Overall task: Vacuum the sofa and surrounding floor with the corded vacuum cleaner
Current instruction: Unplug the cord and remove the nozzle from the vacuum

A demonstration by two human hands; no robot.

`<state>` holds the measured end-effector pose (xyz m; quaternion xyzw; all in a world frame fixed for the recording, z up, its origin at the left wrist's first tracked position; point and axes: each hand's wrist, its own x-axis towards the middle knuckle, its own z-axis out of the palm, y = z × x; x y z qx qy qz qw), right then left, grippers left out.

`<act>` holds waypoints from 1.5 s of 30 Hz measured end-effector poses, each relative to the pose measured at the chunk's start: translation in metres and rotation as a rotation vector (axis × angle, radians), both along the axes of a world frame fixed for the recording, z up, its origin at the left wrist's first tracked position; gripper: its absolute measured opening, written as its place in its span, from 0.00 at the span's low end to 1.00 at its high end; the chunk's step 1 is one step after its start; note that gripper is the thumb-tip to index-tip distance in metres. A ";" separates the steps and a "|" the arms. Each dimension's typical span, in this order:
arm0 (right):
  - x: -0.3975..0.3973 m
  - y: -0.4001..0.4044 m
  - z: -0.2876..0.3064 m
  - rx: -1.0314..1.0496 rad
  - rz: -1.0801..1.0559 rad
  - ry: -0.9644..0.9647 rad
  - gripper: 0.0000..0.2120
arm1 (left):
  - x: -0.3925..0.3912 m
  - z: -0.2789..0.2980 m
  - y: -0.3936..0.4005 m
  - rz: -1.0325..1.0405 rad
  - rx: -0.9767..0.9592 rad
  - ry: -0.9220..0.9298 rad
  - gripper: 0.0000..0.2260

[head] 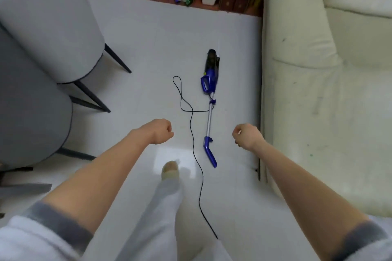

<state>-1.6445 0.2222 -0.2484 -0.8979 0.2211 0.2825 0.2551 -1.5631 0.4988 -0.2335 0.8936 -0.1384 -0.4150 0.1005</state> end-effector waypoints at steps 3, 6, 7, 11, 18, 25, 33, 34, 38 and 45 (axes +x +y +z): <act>0.077 0.015 0.005 -0.004 0.019 0.026 0.12 | 0.085 0.009 0.019 -0.015 0.040 -0.034 0.13; 0.146 0.023 0.013 0.029 0.012 0.040 0.12 | 0.157 0.025 0.033 -0.033 0.091 -0.051 0.13; 0.169 0.025 0.017 0.043 -0.001 0.044 0.12 | 0.180 0.031 0.035 -0.046 0.106 -0.035 0.13; 0.277 0.024 0.022 0.042 -0.050 0.018 0.12 | 0.288 0.043 0.028 -0.082 0.123 -0.075 0.14; 0.470 0.011 0.015 -0.014 -0.035 0.078 0.12 | 0.481 0.047 -0.004 -0.122 0.148 -0.133 0.14; 0.619 -0.019 0.025 0.027 -0.112 0.070 0.12 | 0.649 0.060 -0.053 -0.234 0.145 -0.128 0.15; 0.728 -0.077 -0.008 0.018 -0.364 0.189 0.15 | 0.834 0.026 -0.170 -0.576 0.176 -0.091 0.13; 0.733 -0.083 -0.015 0.018 -0.397 0.230 0.15 | 0.853 0.022 -0.187 -0.624 0.194 -0.076 0.13; 0.764 -0.112 -0.058 0.043 -0.535 0.273 0.16 | 0.923 -0.007 -0.266 -0.799 0.245 -0.076 0.14; 0.784 -0.170 -0.135 0.190 -0.830 0.243 0.13 | 0.951 -0.105 -0.403 -1.127 0.279 -0.037 0.14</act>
